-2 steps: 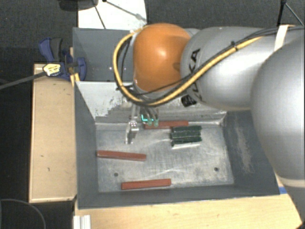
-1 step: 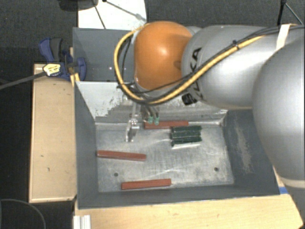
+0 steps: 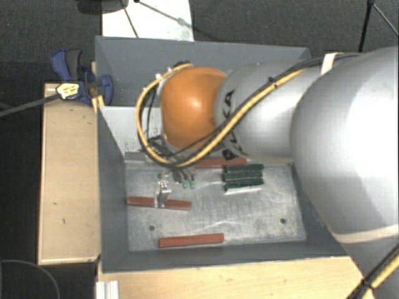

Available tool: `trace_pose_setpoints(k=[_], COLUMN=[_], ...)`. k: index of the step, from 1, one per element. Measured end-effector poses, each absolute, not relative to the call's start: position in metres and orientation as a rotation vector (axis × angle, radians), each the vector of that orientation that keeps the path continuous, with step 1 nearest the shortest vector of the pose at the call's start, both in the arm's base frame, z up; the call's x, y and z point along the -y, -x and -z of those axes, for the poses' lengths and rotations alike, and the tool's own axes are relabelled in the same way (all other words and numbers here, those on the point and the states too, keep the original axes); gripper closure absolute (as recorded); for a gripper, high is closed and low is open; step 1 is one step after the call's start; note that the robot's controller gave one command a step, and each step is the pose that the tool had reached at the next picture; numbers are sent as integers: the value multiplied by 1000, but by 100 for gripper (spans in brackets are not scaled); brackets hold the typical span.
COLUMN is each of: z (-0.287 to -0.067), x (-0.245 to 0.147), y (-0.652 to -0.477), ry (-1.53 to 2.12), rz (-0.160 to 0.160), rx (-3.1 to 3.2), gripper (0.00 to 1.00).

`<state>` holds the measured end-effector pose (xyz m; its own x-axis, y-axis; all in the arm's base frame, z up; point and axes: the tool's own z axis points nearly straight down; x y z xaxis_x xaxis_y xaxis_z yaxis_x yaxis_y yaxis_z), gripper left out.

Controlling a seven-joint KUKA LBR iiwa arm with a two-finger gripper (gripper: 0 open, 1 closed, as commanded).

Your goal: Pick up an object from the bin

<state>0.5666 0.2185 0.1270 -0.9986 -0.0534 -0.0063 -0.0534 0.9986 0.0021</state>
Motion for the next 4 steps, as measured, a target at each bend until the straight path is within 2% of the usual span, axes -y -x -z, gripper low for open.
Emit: trace_pose_setpoints(k=[1,2,3,4], z=[-102,-123,-74,-62], x=[-226,-225,-219,-224], y=[-557,-559,-553,-565], ry=[127,-126,-16,-84], rz=[0,-3,-2,-26], rx=[-3141,-3136,-3138,-3104], gripper=[0,0,0,100])
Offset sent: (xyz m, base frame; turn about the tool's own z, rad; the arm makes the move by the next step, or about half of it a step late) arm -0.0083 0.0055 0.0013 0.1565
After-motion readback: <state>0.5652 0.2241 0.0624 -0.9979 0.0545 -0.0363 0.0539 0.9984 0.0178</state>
